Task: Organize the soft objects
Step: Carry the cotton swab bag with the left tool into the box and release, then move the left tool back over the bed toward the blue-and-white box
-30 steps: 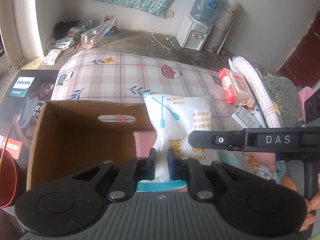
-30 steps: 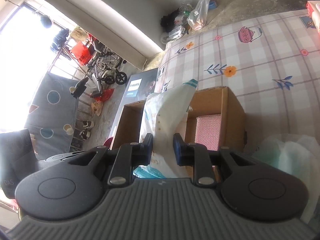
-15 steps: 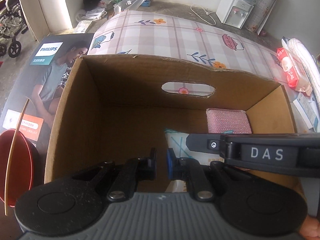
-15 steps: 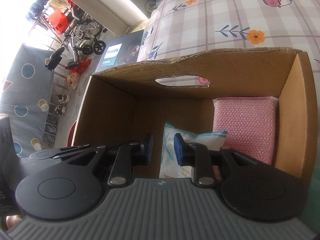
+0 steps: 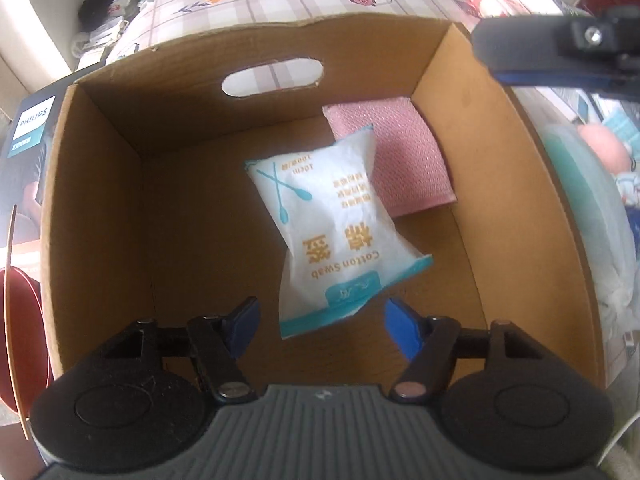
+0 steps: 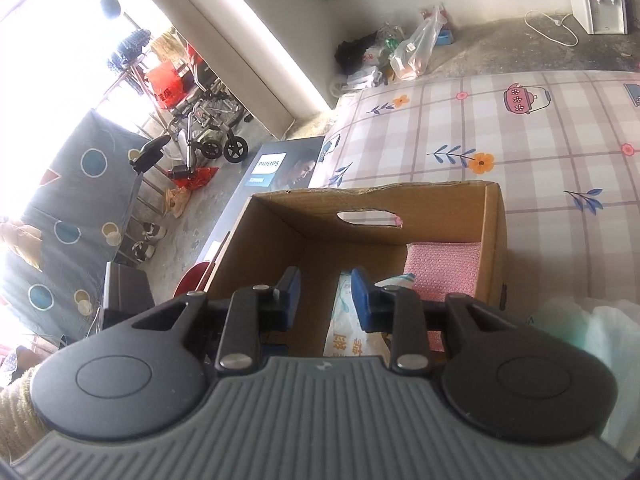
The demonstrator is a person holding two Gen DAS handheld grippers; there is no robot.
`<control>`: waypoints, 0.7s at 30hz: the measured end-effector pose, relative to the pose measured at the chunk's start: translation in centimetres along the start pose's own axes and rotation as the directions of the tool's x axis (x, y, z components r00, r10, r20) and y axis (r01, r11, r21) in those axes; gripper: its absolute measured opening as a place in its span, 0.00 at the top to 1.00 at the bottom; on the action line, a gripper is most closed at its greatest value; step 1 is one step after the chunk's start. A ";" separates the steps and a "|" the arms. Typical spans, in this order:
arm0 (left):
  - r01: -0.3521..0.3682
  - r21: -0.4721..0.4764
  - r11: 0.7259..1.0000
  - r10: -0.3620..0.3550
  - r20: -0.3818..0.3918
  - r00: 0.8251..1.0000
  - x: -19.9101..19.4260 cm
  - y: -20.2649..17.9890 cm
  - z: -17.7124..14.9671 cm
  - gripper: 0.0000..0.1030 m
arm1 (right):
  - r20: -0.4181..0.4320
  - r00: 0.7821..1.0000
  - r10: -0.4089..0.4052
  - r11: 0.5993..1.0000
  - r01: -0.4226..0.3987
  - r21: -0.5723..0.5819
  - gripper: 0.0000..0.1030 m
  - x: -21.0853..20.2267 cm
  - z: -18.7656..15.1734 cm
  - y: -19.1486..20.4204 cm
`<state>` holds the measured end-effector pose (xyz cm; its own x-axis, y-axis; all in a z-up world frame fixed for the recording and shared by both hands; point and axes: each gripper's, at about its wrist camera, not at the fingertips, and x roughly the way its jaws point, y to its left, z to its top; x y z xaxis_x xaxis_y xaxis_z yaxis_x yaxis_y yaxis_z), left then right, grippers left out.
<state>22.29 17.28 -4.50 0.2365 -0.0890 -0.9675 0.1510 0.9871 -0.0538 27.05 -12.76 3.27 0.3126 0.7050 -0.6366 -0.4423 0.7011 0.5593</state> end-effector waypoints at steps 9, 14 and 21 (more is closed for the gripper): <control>-0.099 -0.037 0.994 0.098 -0.035 0.995 3.9 0.5 1.6 0.35 | 0.014 1.000 -0.015 0.999 0.015 0.043 0.72 -2.4 -2.3 -1.7; -0.131 -0.030 0.991 0.131 0.019 0.991 3.5 1.2 2.7 0.40 | 0.023 1.000 -0.017 0.999 0.016 0.046 0.72 -2.6 -2.5 -1.9; -0.095 -0.031 0.995 0.096 0.030 0.995 3.4 1.7 3.2 0.39 | 0.023 0.999 -0.024 0.997 0.023 0.069 0.71 -2.5 -2.6 -2.7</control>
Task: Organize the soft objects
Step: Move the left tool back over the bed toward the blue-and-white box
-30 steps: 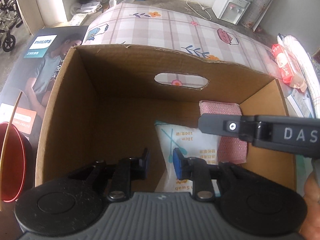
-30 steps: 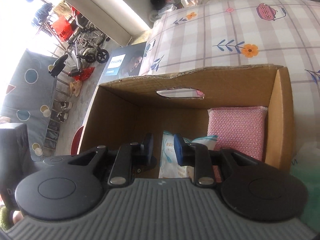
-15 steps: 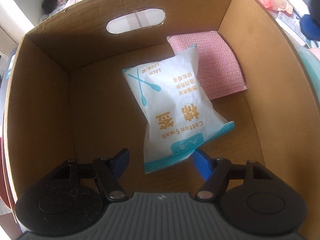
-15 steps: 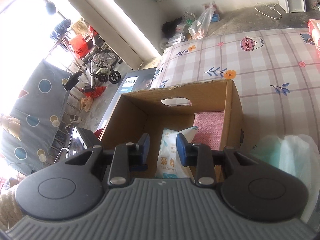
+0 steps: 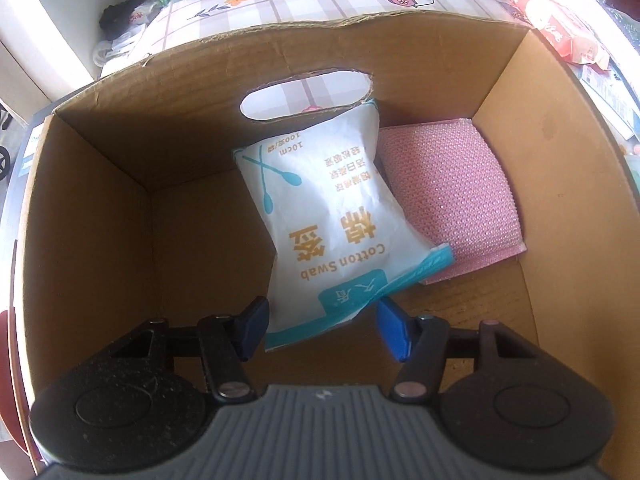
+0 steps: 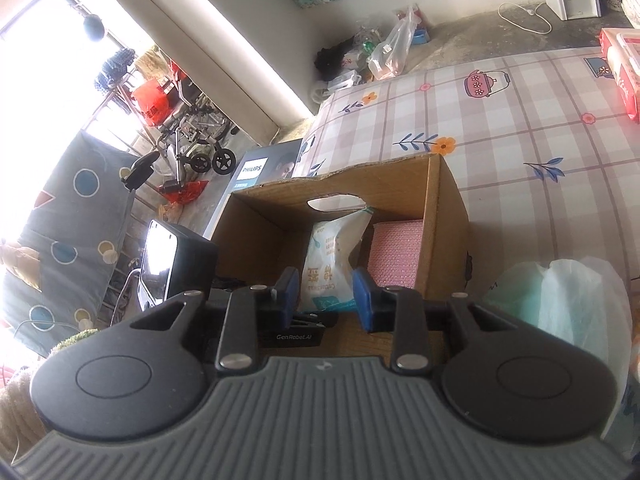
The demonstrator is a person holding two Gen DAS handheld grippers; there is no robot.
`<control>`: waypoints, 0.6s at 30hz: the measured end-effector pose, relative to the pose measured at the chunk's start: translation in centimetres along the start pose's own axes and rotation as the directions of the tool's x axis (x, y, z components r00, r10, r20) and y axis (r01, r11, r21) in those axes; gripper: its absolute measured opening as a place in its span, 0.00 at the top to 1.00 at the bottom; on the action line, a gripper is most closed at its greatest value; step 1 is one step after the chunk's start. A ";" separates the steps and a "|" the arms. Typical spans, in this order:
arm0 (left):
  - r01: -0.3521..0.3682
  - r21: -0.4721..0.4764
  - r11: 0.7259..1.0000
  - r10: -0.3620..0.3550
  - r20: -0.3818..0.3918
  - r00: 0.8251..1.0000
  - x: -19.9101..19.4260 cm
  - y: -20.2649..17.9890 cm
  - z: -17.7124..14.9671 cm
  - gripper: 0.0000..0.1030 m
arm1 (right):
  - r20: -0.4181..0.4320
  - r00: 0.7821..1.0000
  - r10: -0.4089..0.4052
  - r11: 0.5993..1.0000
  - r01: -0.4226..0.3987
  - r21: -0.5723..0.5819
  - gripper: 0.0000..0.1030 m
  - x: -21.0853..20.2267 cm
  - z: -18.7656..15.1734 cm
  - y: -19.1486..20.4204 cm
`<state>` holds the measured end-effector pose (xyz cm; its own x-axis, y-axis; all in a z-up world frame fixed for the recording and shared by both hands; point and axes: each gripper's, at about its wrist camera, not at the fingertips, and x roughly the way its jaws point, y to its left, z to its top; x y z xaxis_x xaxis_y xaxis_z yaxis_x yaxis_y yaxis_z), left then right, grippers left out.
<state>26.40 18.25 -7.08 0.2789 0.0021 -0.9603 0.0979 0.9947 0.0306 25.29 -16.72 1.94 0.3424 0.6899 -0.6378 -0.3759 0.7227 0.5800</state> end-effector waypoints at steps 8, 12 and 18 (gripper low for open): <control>0.042 -0.044 0.998 -0.036 0.118 0.992 -5.6 -0.7 -0.5 0.20 | 0.048 0.999 -0.026 1.000 0.027 -0.015 0.68 -2.0 0.5 -1.2; 0.058 -0.100 0.993 -0.029 0.265 0.964 -9.8 -1.5 -0.4 0.18 | 0.121 0.990 -0.077 0.996 0.082 -0.036 0.65 -4.6 1.6 -2.6; 0.165 -0.069 0.984 -0.125 0.395 0.910 -13.4 -6.5 3.1 0.18 | 0.208 0.959 -0.194 0.979 0.202 -0.019 0.60 -8.9 4.2 -7.3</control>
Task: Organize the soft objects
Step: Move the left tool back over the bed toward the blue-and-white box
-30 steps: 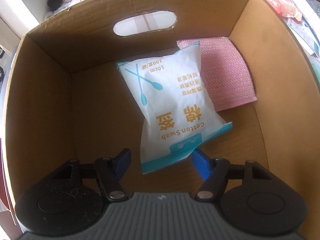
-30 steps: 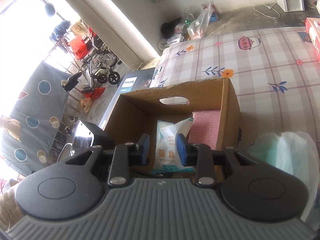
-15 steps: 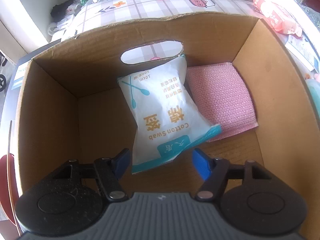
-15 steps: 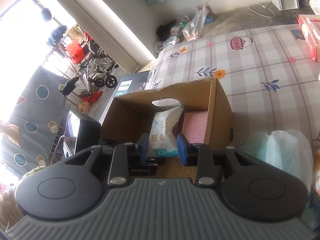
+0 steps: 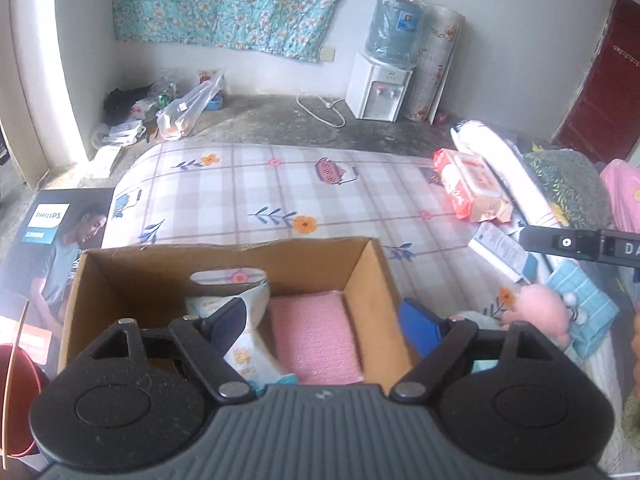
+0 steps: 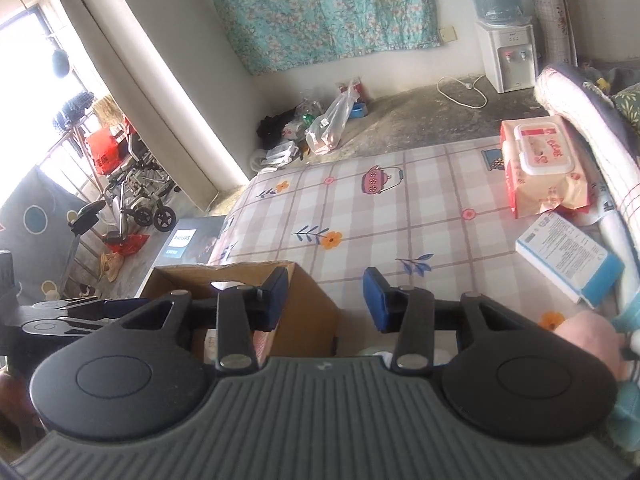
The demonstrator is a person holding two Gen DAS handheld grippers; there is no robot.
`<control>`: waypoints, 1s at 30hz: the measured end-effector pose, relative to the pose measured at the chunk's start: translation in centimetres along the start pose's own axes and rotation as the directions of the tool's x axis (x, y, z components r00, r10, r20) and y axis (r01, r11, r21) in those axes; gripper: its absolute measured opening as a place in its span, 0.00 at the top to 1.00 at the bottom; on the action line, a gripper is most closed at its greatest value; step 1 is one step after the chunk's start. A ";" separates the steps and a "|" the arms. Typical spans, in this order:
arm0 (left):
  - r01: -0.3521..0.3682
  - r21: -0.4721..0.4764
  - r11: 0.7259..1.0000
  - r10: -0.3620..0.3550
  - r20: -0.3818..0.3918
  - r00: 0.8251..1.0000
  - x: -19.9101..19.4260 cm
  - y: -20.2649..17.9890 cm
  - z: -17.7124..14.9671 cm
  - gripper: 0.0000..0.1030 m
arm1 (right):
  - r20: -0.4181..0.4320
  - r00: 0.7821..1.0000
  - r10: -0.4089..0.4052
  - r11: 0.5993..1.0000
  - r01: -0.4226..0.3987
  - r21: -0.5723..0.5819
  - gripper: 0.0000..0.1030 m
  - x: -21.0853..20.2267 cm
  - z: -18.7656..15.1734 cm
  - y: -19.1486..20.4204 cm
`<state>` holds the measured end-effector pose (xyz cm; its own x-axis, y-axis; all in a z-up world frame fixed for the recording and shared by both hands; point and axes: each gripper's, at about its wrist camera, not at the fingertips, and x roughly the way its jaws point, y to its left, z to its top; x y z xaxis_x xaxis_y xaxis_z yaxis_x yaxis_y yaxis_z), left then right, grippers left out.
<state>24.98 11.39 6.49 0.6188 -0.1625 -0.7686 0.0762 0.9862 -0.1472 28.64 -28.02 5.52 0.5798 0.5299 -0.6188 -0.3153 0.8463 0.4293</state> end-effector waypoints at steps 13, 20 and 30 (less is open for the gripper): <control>-0.040 0.130 0.991 0.057 -0.137 0.989 16.1 -18.7 3.0 0.33 | -0.110 0.977 -0.184 0.958 0.204 0.203 0.63 5.0 3.2 -20.9; -0.014 0.096 0.995 0.038 -0.252 0.967 22.4 -22.2 2.0 0.44 | -0.207 0.950 -0.233 0.926 0.281 0.252 0.64 10.3 3.3 -26.8; 0.035 0.013 0.999 -0.028 -0.334 0.942 24.9 -21.4 2.0 0.49 | -0.252 0.938 -0.238 0.910 0.306 0.280 0.63 14.8 3.4 -28.4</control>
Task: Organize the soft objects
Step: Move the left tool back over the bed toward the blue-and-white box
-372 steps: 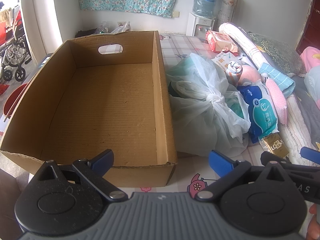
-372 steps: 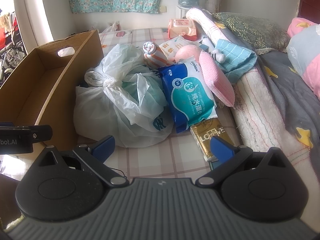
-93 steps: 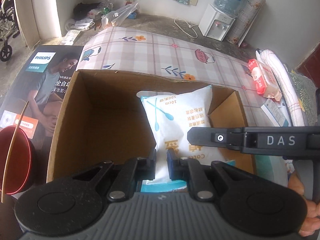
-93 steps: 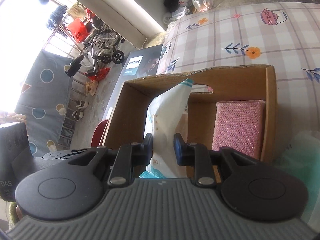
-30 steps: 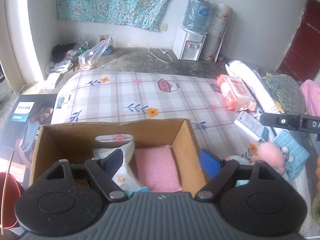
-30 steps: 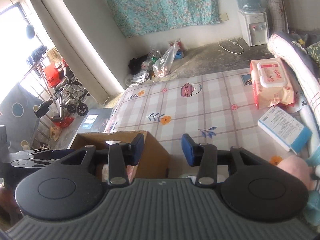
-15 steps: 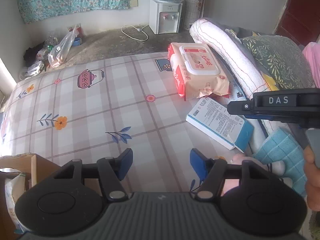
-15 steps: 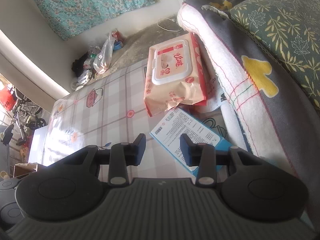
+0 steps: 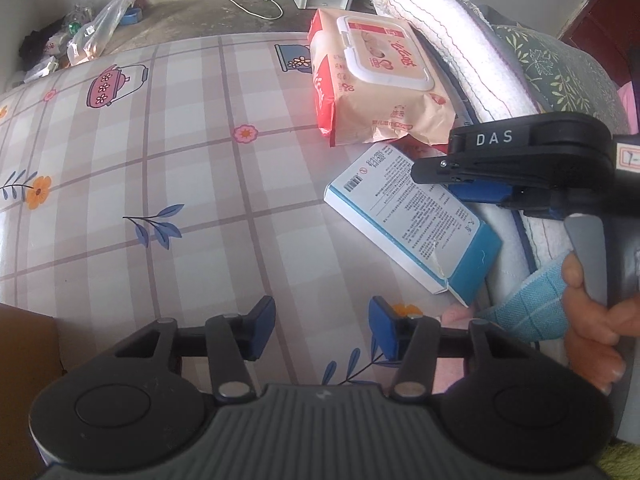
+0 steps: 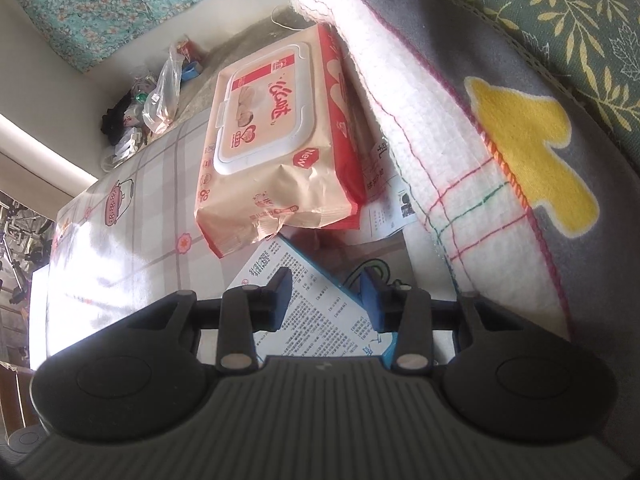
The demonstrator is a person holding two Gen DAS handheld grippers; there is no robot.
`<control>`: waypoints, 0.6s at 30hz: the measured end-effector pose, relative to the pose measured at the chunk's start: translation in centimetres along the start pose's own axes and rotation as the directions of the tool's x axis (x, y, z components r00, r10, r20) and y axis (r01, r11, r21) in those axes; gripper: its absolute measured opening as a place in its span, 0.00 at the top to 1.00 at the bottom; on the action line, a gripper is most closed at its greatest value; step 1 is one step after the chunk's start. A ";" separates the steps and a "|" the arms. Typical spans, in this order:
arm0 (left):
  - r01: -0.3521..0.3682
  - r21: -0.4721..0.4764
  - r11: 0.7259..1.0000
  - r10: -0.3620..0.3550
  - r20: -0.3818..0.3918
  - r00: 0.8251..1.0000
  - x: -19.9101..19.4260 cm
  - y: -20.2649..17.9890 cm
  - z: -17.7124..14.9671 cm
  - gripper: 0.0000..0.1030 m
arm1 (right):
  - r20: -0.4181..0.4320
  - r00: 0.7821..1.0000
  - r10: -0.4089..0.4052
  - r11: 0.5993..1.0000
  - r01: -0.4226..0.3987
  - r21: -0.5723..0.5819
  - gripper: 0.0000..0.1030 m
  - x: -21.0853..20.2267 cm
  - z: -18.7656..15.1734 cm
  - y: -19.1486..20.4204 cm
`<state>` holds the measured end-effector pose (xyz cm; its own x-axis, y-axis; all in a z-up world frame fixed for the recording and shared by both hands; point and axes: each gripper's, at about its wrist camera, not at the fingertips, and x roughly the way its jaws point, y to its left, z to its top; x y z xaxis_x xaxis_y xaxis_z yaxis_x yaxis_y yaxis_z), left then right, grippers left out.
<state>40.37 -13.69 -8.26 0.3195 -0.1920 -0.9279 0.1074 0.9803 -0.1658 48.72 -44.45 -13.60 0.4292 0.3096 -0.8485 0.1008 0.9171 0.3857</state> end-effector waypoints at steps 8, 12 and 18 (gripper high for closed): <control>0.118 -0.037 0.992 -0.121 -0.091 0.988 1.5 1.0 0.9 0.43 | -0.083 0.987 0.139 0.981 -0.126 0.148 0.63 2.3 -0.9 0.8; 0.141 -0.061 0.988 -0.149 -0.153 0.977 2.5 1.5 0.8 0.43 | -0.086 0.986 0.145 0.981 -0.132 0.142 0.63 2.6 -1.1 1.6; 0.113 -0.027 0.993 -0.116 -0.160 0.980 2.6 1.7 0.7 0.43 | -0.090 0.984 0.157 0.978 -0.142 0.151 0.63 3.1 -1.1 1.7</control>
<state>42.03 -12.59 -10.76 0.1499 -0.2943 -0.9439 0.1175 0.9532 -0.2786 49.23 -41.63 -15.95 0.3575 0.4708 -0.8066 0.1728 0.8154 0.5525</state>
